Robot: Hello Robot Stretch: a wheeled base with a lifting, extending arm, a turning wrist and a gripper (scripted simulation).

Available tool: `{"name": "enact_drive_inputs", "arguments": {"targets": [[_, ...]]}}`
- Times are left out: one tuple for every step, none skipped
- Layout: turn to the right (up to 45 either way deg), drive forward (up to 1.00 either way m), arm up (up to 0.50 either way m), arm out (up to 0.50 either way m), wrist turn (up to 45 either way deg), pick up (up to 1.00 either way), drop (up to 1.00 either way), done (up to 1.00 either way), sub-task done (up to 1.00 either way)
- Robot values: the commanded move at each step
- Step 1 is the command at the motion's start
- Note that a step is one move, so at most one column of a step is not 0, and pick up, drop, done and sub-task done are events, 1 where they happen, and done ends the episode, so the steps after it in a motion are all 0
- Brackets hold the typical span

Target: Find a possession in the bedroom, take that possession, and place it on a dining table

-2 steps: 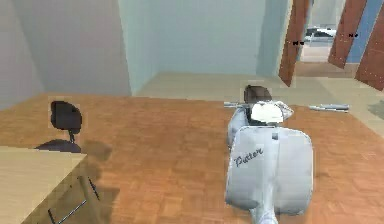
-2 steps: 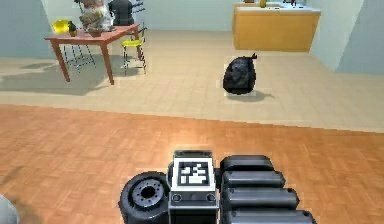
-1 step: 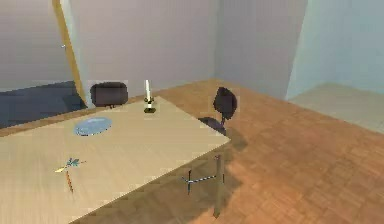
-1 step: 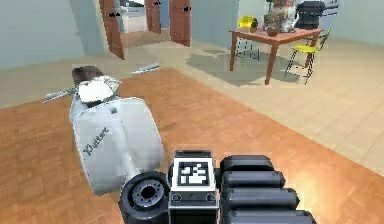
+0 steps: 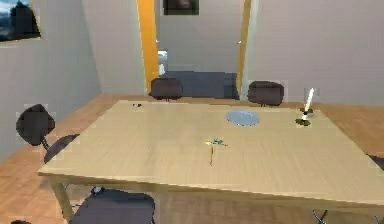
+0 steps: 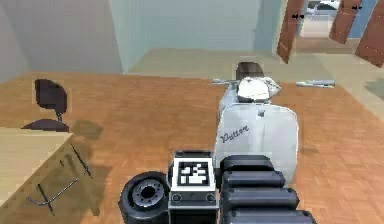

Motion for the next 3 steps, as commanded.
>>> {"name": "enact_drive_inputs", "arguments": {"targets": [[-45.0, 0.0, 0.0, 0.0, 0.0, 0.0, 0.0, 0.0, 0.0], [-27.0, 0.0, 0.0, 0.0, 0.0, 0.0, 0.0, 0.0, 0.0], [45.0, 0.0, 0.0, 0.0, 0.0, 0.0, 0.0, 0.0, 0.0]]}}
